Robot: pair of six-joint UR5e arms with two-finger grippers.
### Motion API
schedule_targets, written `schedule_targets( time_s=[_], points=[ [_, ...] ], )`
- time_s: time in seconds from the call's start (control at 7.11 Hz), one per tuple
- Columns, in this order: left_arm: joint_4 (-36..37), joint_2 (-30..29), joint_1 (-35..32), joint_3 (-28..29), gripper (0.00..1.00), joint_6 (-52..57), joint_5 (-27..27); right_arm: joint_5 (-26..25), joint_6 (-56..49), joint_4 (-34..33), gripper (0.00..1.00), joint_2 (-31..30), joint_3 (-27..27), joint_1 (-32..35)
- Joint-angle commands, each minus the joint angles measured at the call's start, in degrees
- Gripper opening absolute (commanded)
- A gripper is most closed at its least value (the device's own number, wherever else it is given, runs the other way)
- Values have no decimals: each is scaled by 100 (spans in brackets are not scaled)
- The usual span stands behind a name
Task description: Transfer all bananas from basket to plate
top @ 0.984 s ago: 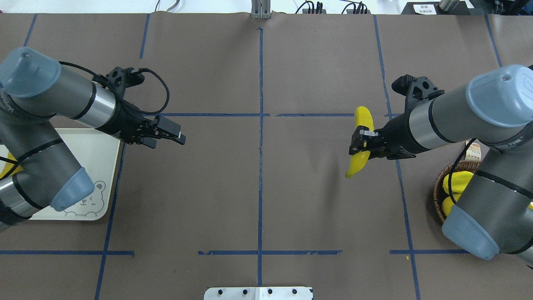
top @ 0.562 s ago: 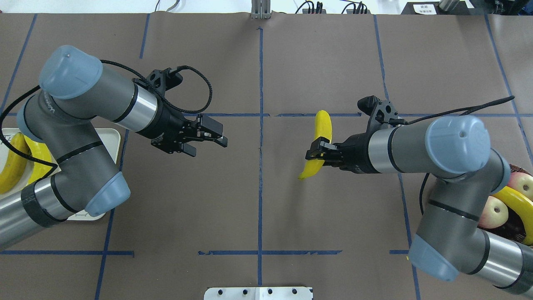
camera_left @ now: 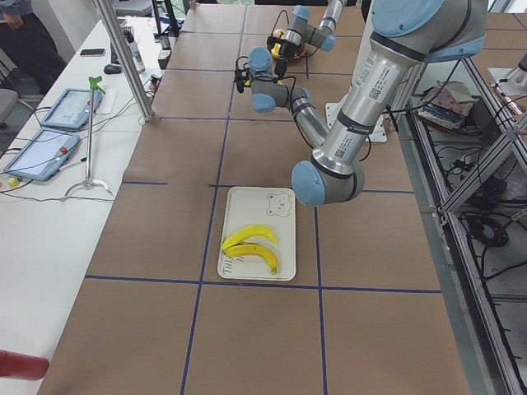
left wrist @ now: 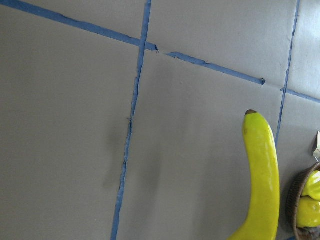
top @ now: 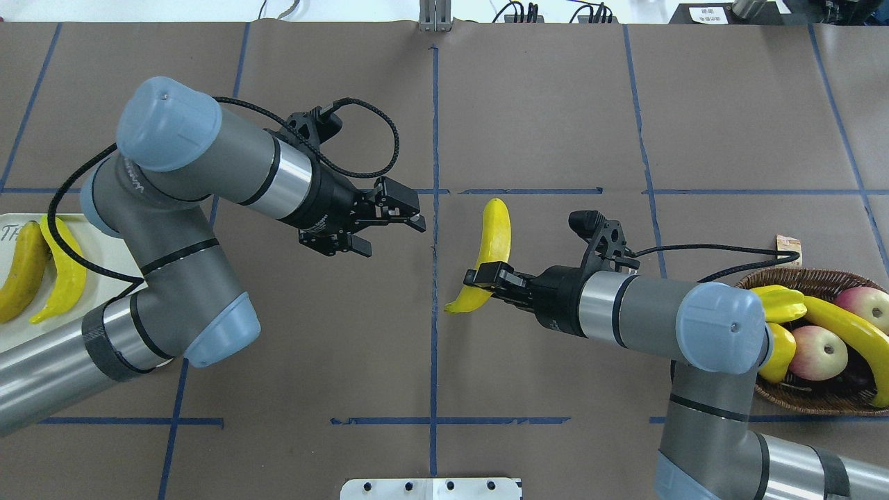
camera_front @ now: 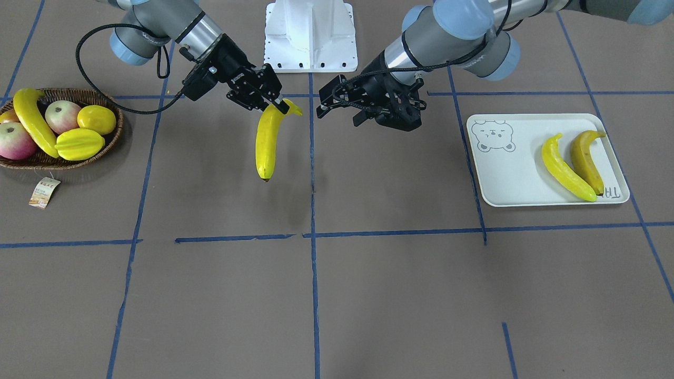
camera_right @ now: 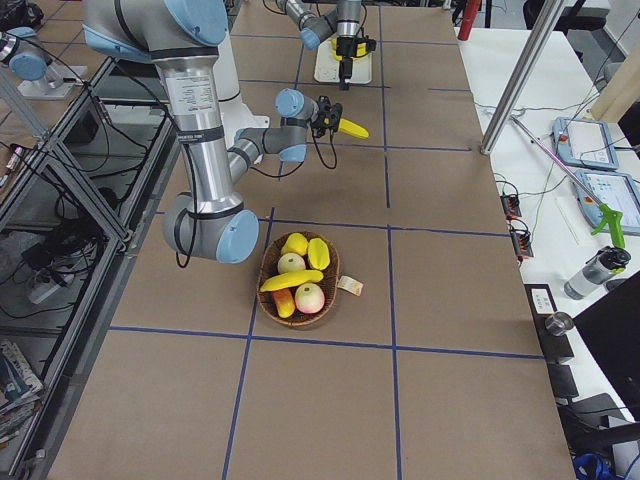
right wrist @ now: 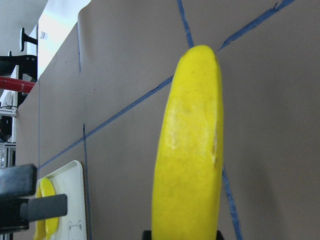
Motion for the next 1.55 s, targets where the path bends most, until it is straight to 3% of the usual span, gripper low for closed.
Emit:
schedule_targets(
  time_s=[0.0,0.28,0.56,0.84,1.27,1.41],
  points=[
    [4,-446,282,312,99,-458,579,-242,11,2,5,179,-13,-225],
    [-5,-781,440,717,99,-591,833,-401,11,-8,6,198,14,-383],
    [-5,-808,529,727,98,-635,879,-401,11,10,6,198,31,-375],
    [-5,-826,739,727,83,-687,1438,-427,11,19,6,198,75,-375],
    [-13,-861,766,727,54,-837,1494,-498,11,19,6,189,75,-384],
    [-5,-861,766,727,52,-837,1494,-498,11,19,6,189,75,-384]
  ],
)
